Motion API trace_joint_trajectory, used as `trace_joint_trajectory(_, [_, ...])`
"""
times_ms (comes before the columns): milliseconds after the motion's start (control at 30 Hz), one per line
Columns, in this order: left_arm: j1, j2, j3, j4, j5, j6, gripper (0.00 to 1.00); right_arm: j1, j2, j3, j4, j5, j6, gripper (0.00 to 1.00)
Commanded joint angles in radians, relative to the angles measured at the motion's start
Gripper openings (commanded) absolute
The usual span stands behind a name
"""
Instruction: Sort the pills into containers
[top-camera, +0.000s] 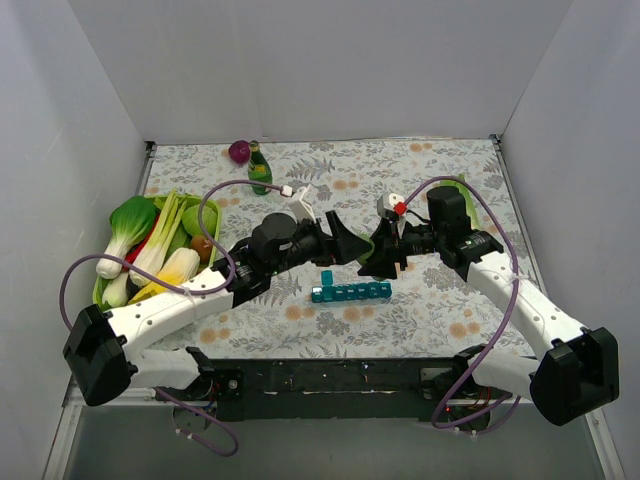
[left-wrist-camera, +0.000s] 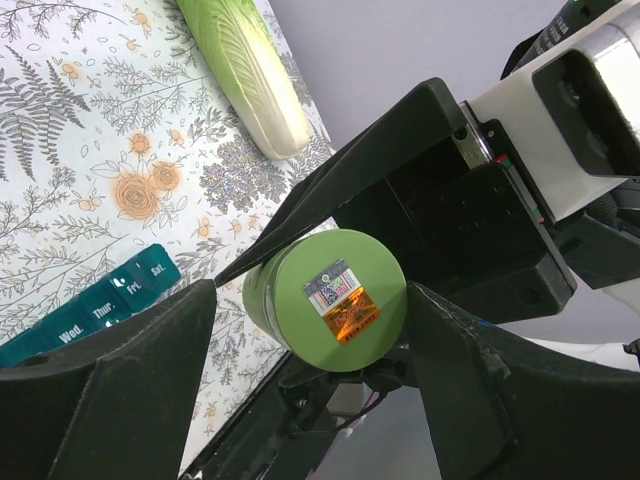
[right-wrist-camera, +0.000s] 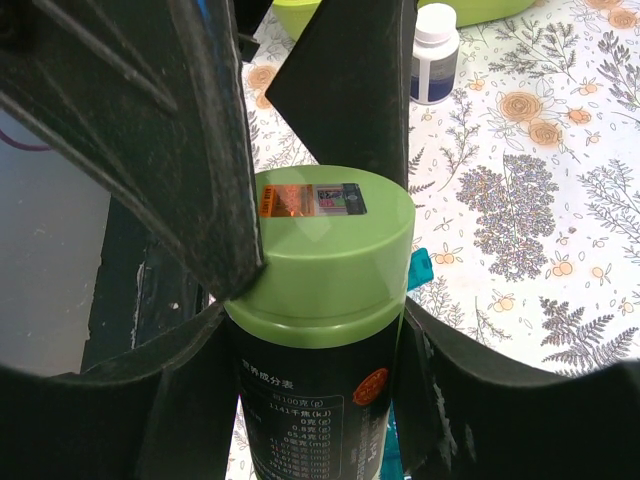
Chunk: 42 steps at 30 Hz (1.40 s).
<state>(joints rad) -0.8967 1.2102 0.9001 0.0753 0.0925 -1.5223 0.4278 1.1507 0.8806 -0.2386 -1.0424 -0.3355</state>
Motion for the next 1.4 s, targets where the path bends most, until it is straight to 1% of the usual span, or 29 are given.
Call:
trace_joint_trajectory(0, [-0.018,0.026,0.051,-0.025,-0.017,0.031,0.73,0.005,-0.028,0.011,0.042,-0.022,0.012,0.09])
trace_joint_trajectory(100, [-0.022,0.040,0.069,-0.042,-0.022,0.059,0.70,0.003,-0.026,0.005,0.047,-0.016,0.016,0.09])
trace_joint_trajectory(133, [-0.024,0.043,0.071,-0.055,-0.022,0.063,0.67,0.005,-0.026,0.004,0.047,-0.016,0.016,0.09])
trace_joint_trajectory(200, [-0.025,0.051,0.077,-0.065,-0.023,0.076,0.66,0.003,-0.025,0.004,0.047,-0.016,0.016,0.09])
trace_joint_trajectory(267, [-0.027,0.057,0.077,-0.066,-0.017,0.085,0.61,0.005,-0.022,0.003,0.048,-0.016,0.018,0.09])
trace_joint_trajectory(333, [-0.027,0.067,0.077,-0.069,0.002,0.093,0.54,0.005,-0.019,0.001,0.048,-0.015,0.021,0.09])
trace_joint_trajectory(367, [-0.027,0.072,0.077,-0.069,0.010,0.094,0.46,0.005,-0.019,0.001,0.050,-0.013,0.021,0.10])
trace_joint_trajectory(433, [-0.027,0.075,0.082,-0.069,0.032,0.099,0.36,0.005,-0.020,-0.003,0.050,-0.005,0.021,0.10])
trace_joint_trajectory(467, [-0.027,0.074,0.080,-0.069,0.032,0.097,0.24,0.003,-0.019,-0.006,0.053,-0.004,0.021,0.10])
trace_joint_trajectory(500, [-0.027,0.069,0.076,-0.069,0.033,0.096,0.16,0.005,-0.020,-0.008,0.053,-0.001,0.021,0.11])
trace_joint_trajectory(533, [-0.027,0.065,0.074,-0.094,0.032,0.087,0.10,0.005,-0.022,-0.008,0.051,0.010,0.023,0.15])
trace_joint_trajectory(567, [-0.027,0.046,0.063,-0.095,0.010,0.074,0.00,0.005,-0.023,-0.011,0.053,0.016,0.023,0.18])
trace_joint_trajectory(600, [-0.025,0.035,0.056,-0.095,-0.002,0.062,0.00,0.005,-0.025,-0.011,0.051,0.021,0.021,0.22])
trace_joint_trajectory(633, [-0.022,0.019,0.045,-0.089,-0.019,0.042,0.00,0.005,-0.028,-0.012,0.050,0.031,0.018,0.38])
trace_joint_trajectory(700, [-0.007,-0.032,-0.001,-0.082,-0.040,-0.025,0.00,0.005,-0.035,-0.019,0.048,0.035,0.010,0.62])
trace_joint_trajectory(733, [-0.001,-0.050,-0.024,-0.033,-0.045,-0.051,0.00,0.005,-0.039,-0.020,0.039,0.021,-0.012,0.79])
trace_joint_trajectory(800, [0.011,-0.103,-0.079,0.009,-0.048,-0.117,0.00,0.005,-0.048,-0.035,0.044,0.009,-0.019,0.86])
trace_joint_trajectory(833, [0.013,-0.115,-0.093,0.044,-0.051,-0.133,0.00,0.005,-0.049,-0.040,0.054,-0.005,-0.014,0.88])
trace_joint_trajectory(900, [0.015,-0.145,-0.128,0.089,-0.053,-0.167,0.00,0.003,-0.051,-0.052,0.067,-0.022,-0.005,0.89])
trace_joint_trajectory(1033, [0.015,-0.159,-0.145,0.115,-0.054,-0.190,0.00,0.005,-0.042,-0.058,0.128,-0.063,0.071,0.88])
trace_joint_trajectory(1133, [0.015,-0.158,-0.161,0.141,-0.053,-0.210,0.00,0.005,-0.025,-0.071,0.195,-0.080,0.162,0.88])
trace_joint_trajectory(1167, [0.015,-0.156,-0.164,0.149,-0.053,-0.214,0.00,0.006,-0.019,-0.075,0.235,-0.085,0.221,0.87])
trace_joint_trajectory(1267, [0.015,-0.152,-0.182,0.190,-0.056,-0.240,0.00,0.003,-0.003,-0.104,0.332,-0.099,0.308,0.85])
trace_joint_trajectory(1300, [0.015,-0.150,-0.187,0.211,-0.056,-0.248,0.00,0.005,0.001,-0.109,0.372,-0.102,0.350,0.82])
trace_joint_trajectory(1367, [0.015,-0.147,-0.193,0.224,-0.069,-0.265,0.00,0.005,0.010,-0.115,0.398,-0.104,0.375,0.79])
